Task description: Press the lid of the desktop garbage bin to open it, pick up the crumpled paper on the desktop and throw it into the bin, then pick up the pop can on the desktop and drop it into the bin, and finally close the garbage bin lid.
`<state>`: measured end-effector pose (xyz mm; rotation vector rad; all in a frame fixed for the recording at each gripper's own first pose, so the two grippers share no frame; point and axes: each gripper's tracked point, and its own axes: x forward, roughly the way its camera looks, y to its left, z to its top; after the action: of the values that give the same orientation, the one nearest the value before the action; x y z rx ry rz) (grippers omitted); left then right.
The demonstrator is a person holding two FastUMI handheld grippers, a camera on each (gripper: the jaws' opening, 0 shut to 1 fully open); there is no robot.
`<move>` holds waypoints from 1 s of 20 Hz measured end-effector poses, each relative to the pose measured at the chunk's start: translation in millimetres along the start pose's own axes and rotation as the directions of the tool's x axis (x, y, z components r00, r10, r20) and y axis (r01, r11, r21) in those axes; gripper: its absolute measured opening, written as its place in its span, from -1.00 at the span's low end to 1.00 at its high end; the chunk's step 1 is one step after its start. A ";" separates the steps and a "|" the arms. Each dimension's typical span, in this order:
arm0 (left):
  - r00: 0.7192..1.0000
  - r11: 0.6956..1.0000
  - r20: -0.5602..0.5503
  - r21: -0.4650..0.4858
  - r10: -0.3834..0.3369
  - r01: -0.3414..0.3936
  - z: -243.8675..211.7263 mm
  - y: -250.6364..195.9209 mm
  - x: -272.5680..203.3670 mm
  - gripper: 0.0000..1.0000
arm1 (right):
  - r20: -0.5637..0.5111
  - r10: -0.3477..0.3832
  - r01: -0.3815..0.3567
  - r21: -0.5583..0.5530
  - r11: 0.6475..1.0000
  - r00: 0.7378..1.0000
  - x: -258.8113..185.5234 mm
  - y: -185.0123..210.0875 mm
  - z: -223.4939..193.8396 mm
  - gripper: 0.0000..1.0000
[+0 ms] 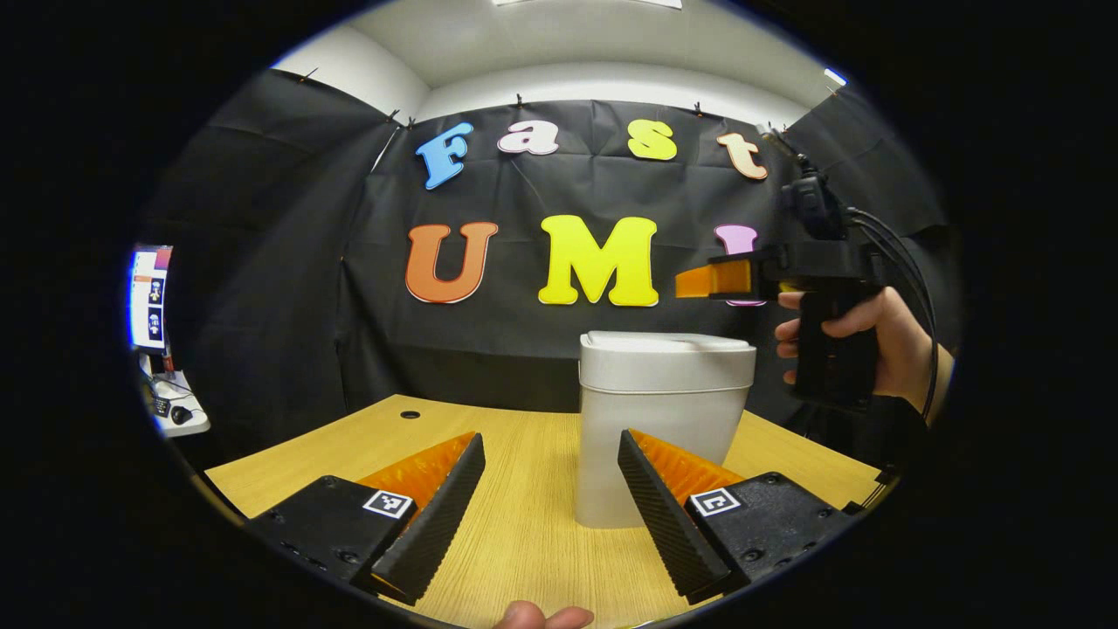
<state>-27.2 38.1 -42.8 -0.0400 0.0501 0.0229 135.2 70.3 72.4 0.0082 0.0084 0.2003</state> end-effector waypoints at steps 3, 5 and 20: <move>1.000 1.000 0.013 0.003 -0.005 0.005 6.4 -5.1 3.8 0.98 | 0.079 -0.038 0.041 -0.040 0.998 0.996 -29.8 -15.2 14.9 0.88; 1.000 1.000 0.021 0.008 -0.012 0.012 10.1 -9.7 5.6 0.98 | 0.088 -0.074 0.076 -0.021 0.997 0.993 -50.6 -25.4 3.4 0.89; 0.999 0.999 0.025 0.024 -0.045 0.044 -3.5 -44.4 15.9 0.97 | -0.006 -0.303 0.302 0.092 0.949 0.953 -147.3 -90.2 -139.0 0.91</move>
<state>-10.4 -6.0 -45.4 -0.0171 0.0241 -0.0218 7.5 -46.4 -66.4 0.0993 0.0108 -0.1078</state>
